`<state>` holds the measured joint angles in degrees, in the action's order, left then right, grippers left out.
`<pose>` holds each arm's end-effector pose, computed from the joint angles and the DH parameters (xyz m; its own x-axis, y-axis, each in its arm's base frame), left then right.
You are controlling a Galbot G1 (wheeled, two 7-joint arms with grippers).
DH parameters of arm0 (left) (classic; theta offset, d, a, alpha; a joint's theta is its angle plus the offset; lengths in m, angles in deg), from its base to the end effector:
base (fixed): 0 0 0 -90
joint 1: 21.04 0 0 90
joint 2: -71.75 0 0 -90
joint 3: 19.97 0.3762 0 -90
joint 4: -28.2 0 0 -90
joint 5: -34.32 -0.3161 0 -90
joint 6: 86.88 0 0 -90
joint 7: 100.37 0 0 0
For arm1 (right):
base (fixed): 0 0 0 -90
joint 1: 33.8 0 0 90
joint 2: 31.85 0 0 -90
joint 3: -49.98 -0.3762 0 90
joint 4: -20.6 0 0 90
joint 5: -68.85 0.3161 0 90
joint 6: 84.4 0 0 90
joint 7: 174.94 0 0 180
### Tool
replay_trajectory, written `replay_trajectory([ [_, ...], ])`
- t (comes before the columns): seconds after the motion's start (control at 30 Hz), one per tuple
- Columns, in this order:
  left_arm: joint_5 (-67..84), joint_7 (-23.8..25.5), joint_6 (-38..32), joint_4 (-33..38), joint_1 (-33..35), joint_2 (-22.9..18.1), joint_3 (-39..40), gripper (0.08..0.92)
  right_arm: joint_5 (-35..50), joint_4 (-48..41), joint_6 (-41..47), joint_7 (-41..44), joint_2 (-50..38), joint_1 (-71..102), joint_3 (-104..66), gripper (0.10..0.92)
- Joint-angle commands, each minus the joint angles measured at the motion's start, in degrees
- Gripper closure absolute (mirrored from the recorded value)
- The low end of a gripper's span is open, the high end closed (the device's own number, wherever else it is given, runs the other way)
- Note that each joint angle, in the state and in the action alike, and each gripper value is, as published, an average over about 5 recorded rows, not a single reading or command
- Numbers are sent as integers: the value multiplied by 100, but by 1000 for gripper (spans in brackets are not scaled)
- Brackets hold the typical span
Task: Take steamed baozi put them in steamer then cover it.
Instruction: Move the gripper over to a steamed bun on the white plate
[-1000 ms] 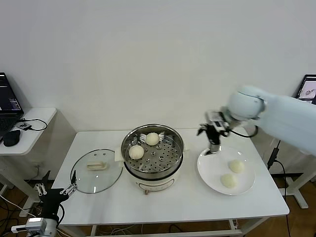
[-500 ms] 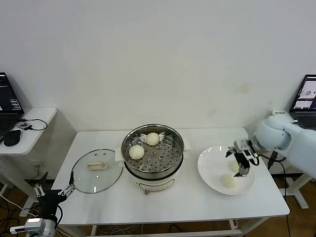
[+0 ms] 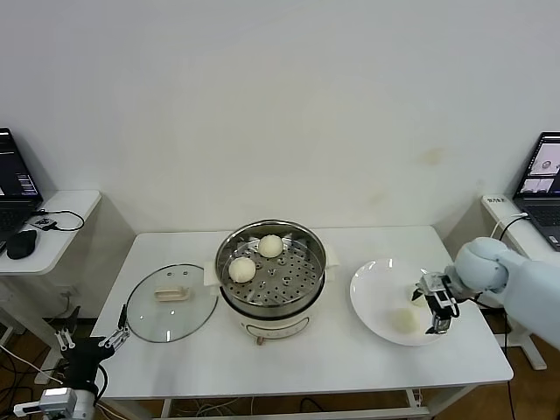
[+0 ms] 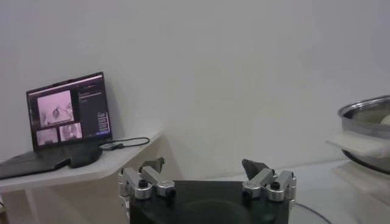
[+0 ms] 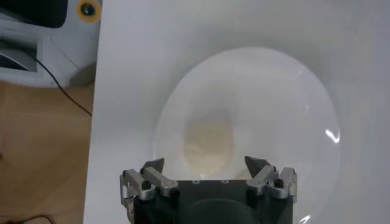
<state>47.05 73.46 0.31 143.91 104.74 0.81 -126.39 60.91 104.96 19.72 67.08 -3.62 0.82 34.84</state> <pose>0.1049 0.1542 -0.3217 -0.9805 -0.1934 0.0345 -0.1817 0.9595 0.2153 0.4254 -0.2152 -0.1938 -0.1647 -0.0565 0.9847 -0.9784 -0.1170 -0.1703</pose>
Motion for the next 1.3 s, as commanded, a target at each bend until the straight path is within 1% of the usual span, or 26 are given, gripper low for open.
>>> replay_trajectory([
  [0.03,3,-1,-10,-5,-25,-2,-1,177,-318,-554,-90,-106,404,628,-517,203],
  [0.37,2,-2,-30,-68,-40,3,-21,177,-352,-924,-130,-274,940,673,-649,203],
  [0.67,8,-1,-30,-108,-60,-12,-26,177,-417,-953,-56,-168,955,596,-526,210],
  [0.97,13,-3,-26,-83,-53,-17,-26,177,-420,-858,2,-65,834,580,-519,300],
  [1.17,12,-5,-22,-61,-46,-20,-26,177,-403,-771,5,-11,713,599,-552,405],
  [1.3,11,-8,-17,-38,-44,-24,-28,177,-372,-668,17,24,617,598,-586,432],
])
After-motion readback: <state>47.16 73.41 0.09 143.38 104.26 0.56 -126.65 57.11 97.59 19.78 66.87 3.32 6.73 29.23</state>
